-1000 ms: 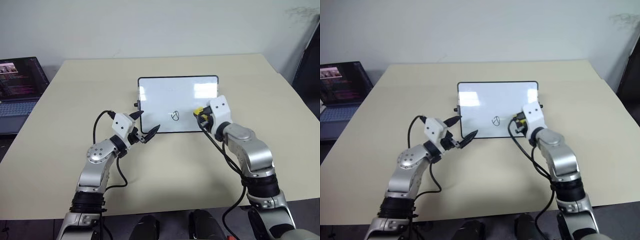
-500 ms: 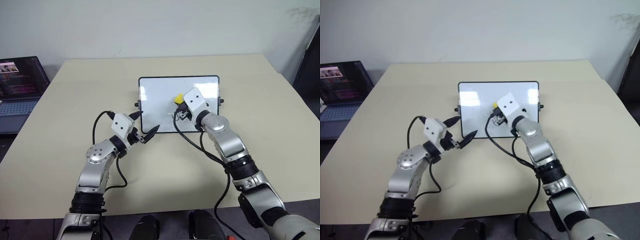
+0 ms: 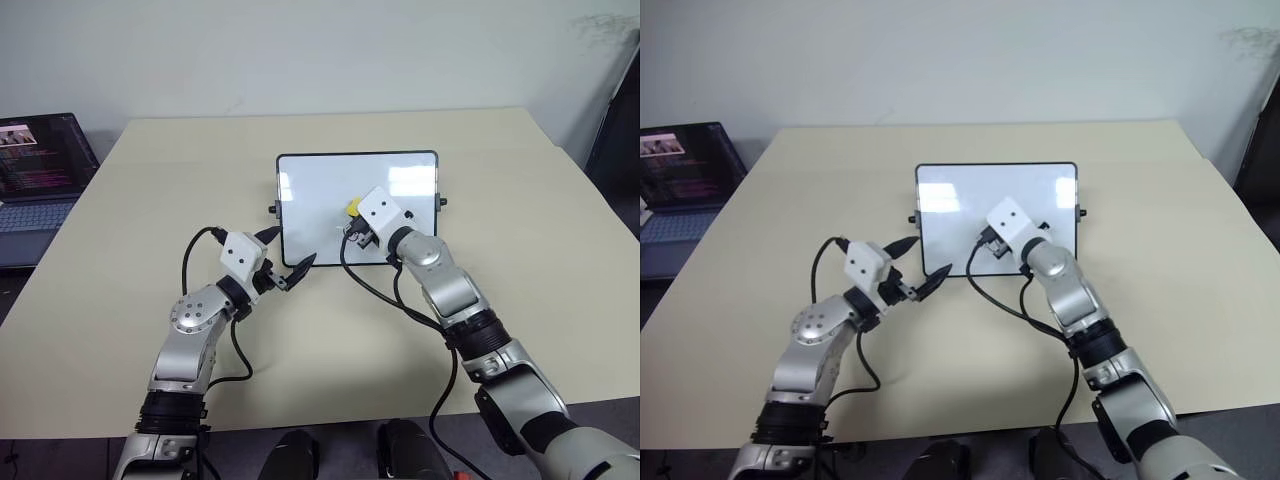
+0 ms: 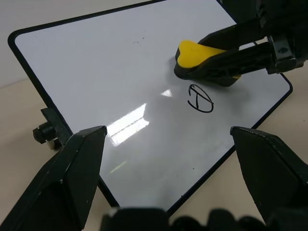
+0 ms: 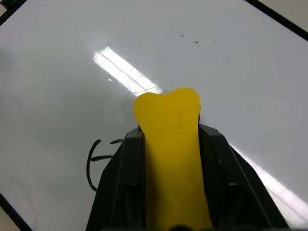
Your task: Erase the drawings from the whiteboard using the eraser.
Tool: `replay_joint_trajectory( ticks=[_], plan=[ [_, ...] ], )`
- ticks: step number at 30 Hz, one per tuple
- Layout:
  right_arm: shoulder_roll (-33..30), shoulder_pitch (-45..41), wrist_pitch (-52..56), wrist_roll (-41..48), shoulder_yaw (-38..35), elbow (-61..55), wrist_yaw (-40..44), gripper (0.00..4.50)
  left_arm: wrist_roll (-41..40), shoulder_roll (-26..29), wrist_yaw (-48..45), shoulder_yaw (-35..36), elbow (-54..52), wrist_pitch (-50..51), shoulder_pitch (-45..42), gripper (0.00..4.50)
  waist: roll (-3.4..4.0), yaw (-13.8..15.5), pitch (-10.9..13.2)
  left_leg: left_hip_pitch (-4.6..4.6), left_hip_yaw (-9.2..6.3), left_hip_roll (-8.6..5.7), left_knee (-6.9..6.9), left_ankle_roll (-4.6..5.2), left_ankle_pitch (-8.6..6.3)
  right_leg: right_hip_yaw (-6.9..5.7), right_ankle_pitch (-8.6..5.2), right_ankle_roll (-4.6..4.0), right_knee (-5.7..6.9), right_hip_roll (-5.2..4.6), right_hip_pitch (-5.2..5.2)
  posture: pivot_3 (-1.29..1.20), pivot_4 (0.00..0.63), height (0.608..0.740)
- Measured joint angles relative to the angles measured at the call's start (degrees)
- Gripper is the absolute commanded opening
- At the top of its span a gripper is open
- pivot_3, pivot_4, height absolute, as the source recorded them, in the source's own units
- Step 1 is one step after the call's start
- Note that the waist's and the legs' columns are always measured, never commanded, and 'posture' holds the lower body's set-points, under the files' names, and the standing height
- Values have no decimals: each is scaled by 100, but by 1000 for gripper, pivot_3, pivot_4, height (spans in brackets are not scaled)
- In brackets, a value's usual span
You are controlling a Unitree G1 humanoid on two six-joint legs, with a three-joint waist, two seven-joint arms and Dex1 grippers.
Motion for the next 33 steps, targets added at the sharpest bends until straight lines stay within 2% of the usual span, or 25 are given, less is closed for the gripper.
replay_joint_trajectory(
  ticks=[8, 25, 29, 33],
  plan=[
    [52, 15, 106, -106, 11, -32, 175, 1195, 0, 17, 22, 17, -2, 0, 1, 4500, 0, -1, 0, 3, 0, 0, 1, 1, 0, 1, 0, 0, 3, 0, 0, 0, 150, 740],
    [-39, 590, 428, -178, 435, -576, 643, 1195, 0, 68, 137, 49, -192, 3, 140, 4500, 0, 3, 0, 5, -1, 0, 7, 4, -2, 0, 0, 0, 9, 0, 3, 0, 150, 740],
    [-42, 696, 452, -110, 349, -699, 625, 1195, 0, 70, 134, 49, -196, 6, 140, 4500, 0, 4, 0, 4, 0, 0, 7, 3, -2, 0, 0, 0, 8, 0, 3, 0, 150, 740],
    [9, 745, 363, 42, -49, -950, 425, 1195, 0, 68, 121, 42, -195, 6, 127, 4500, 0, 4, 0, 4, -1, 0, 7, 3, -2, 0, 0, 0, 7, 0, 3, 0, 150, 740]
  ],
)
